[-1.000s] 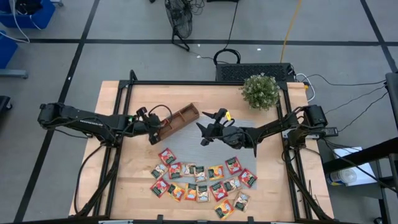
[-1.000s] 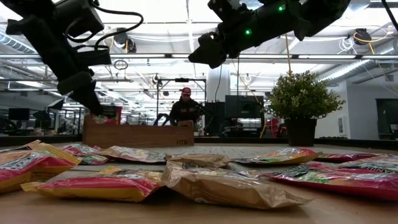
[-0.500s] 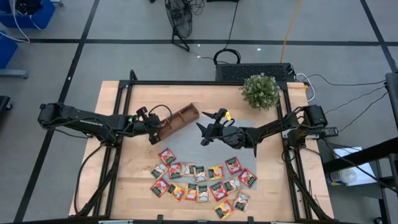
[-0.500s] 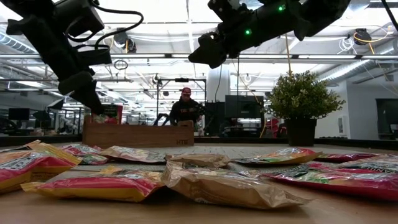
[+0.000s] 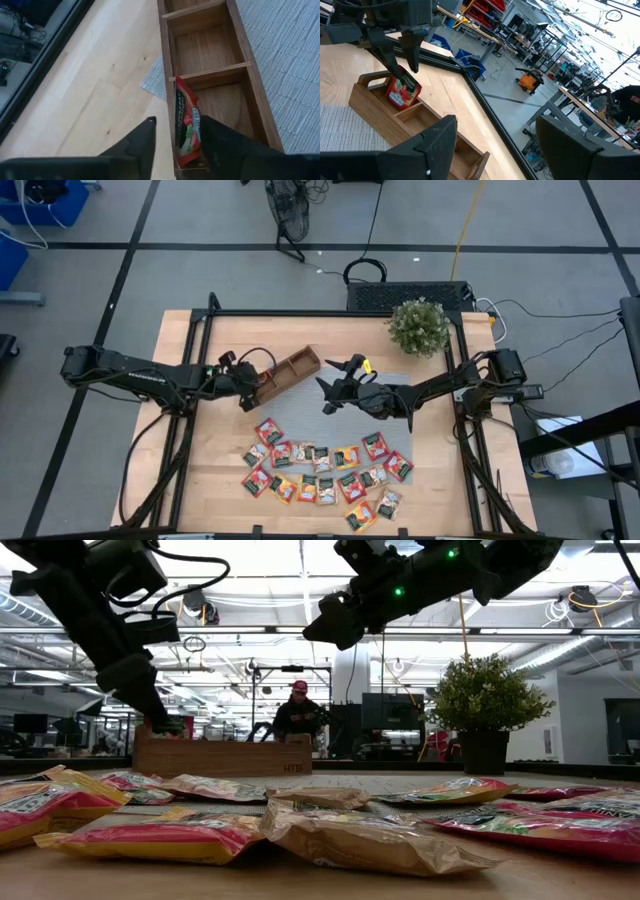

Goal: Pick & Place Tea
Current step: Put the red tea bag into the left section of the wooden organizer

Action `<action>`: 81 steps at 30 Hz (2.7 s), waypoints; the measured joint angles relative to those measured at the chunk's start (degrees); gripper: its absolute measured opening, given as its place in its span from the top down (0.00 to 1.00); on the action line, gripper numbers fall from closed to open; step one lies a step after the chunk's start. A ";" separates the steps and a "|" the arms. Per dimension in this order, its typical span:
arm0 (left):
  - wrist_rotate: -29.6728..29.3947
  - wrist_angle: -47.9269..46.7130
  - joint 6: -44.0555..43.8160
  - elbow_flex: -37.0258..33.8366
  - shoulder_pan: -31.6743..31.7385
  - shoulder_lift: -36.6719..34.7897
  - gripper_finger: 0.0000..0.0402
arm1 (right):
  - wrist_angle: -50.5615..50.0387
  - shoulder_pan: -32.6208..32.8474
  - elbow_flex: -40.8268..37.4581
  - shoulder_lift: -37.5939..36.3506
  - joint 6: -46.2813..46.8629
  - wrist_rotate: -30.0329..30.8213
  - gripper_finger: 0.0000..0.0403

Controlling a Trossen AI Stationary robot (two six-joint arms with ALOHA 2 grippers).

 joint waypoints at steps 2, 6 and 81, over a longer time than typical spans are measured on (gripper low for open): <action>0.01 -0.28 0.78 0.81 0.00 0.00 0.54 | -0.33 0.01 0.00 0.00 0.00 0.00 0.38; 0.04 -1.07 2.46 3.90 -0.03 0.00 0.49 | -2.39 0.43 0.01 0.00 0.03 0.37 0.38; 11.52 15.28 3.40 12.78 -1.29 -5.11 0.47 | -70.21 25.26 -1.11 -2.29 41.66 -26.98 0.98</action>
